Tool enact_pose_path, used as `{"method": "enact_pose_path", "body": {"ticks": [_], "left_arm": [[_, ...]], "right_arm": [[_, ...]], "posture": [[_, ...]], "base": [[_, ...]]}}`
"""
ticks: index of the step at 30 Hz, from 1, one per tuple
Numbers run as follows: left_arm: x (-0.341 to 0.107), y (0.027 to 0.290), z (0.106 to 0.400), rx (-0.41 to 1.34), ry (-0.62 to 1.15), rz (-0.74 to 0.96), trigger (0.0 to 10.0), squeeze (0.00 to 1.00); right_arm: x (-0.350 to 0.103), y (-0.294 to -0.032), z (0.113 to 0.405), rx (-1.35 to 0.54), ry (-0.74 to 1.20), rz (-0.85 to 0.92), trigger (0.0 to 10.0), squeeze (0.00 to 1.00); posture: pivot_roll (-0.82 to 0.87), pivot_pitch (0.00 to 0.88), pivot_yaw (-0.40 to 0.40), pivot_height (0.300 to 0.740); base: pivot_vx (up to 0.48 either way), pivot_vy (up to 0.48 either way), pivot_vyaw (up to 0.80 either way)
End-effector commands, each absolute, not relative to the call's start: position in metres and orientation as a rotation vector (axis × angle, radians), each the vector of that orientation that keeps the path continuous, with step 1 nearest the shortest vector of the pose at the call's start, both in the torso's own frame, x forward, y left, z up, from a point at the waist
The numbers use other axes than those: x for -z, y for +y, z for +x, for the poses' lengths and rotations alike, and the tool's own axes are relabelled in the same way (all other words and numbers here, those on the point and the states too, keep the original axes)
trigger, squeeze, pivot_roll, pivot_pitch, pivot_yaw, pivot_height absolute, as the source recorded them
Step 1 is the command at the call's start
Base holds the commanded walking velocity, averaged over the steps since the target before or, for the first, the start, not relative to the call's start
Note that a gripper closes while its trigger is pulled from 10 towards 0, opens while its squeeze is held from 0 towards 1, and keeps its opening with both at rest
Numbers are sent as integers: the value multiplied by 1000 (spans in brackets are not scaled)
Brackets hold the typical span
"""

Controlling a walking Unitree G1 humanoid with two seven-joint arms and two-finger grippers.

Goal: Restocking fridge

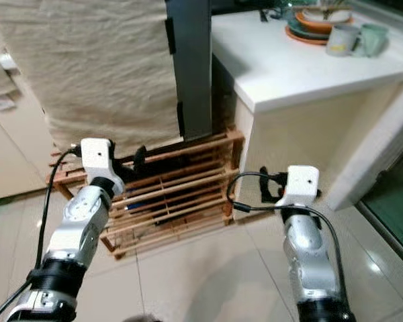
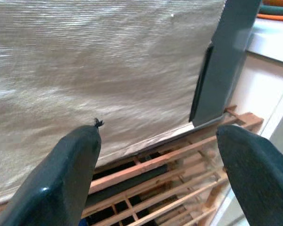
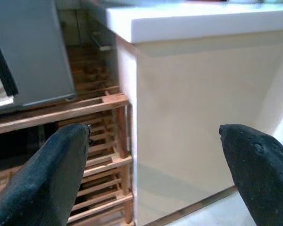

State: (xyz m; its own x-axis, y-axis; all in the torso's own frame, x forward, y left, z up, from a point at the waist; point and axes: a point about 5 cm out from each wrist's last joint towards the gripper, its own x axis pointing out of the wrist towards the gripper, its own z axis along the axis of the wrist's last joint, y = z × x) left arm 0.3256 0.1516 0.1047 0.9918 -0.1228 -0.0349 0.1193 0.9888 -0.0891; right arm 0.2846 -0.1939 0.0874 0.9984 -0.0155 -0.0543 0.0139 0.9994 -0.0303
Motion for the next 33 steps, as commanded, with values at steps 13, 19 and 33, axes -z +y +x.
{"method": "enact_pose_path", "body": {"ticks": [13,19,33], "left_arm": [[-129,148,317,227,-89,-107,10000,0],[-146,140,298,387,-156,-9,10000,0],[-147,133,285,458,-128,-11,10000,0]], "right_arm": [[-94,-217,270,120,-38,14,10000,0],[-92,-221,259,169,-46,11,10000,0],[-92,-217,261,146,-45,13,10000,0]], "posture": [[-75,0,59,740],[-82,0,69,740],[-69,0,59,740]], "base": [[0,480,-756],[0,480,-744],[0,446,-617]]}}
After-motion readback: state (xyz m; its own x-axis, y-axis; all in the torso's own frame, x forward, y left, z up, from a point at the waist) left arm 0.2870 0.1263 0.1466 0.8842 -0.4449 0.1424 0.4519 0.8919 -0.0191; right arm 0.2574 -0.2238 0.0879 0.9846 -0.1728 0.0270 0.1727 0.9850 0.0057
